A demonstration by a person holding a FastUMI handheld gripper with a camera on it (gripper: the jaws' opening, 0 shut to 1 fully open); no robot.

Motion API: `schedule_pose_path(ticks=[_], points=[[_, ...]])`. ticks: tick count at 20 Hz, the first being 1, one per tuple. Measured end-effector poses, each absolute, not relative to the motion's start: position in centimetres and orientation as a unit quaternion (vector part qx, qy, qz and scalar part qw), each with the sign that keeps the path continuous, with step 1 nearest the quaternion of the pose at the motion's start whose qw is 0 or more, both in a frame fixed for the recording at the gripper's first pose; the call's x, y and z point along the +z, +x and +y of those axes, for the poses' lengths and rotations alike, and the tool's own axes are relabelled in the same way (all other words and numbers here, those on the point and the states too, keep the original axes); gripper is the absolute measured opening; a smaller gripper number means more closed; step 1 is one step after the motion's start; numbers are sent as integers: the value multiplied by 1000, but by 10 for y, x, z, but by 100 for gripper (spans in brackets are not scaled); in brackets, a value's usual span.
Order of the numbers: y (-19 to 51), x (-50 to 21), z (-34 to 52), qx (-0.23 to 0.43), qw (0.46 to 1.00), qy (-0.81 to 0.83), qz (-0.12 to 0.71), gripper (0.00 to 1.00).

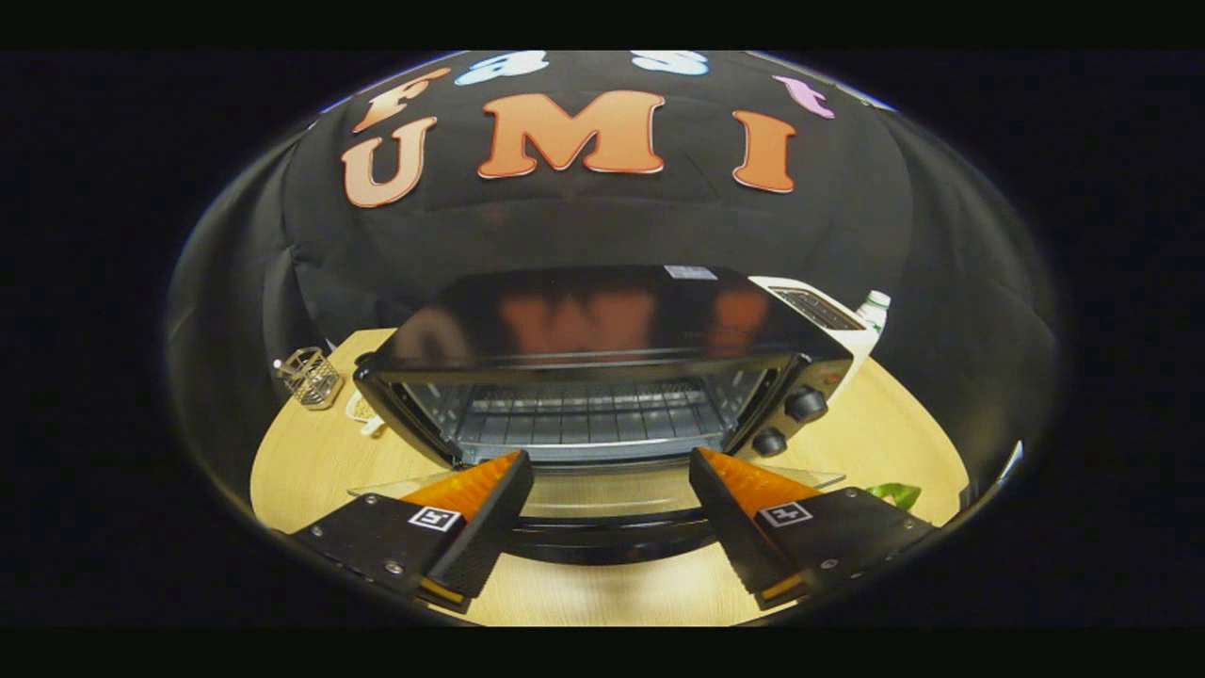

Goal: Open the toaster oven, put the food inside, and close the toaster oven door.

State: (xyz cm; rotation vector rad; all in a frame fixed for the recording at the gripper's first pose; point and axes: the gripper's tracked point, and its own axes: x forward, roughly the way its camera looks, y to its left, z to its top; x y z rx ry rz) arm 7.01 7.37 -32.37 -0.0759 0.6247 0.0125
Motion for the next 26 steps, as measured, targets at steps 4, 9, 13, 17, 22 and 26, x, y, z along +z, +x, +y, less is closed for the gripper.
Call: schedule_pose_path(ticks=[4,9,13,17,22,26], points=[[47,-337,70,3,946,-44,322,99],[27,-345,67,2,943,-44,331,99],[16,-355,65,0,938,-41,343,99],[2,-373,61,-4,931,-42,363,99],[-15,-402,54,-8,918,-38,396,99],[-21,-416,50,-13,912,-31,408,99]])
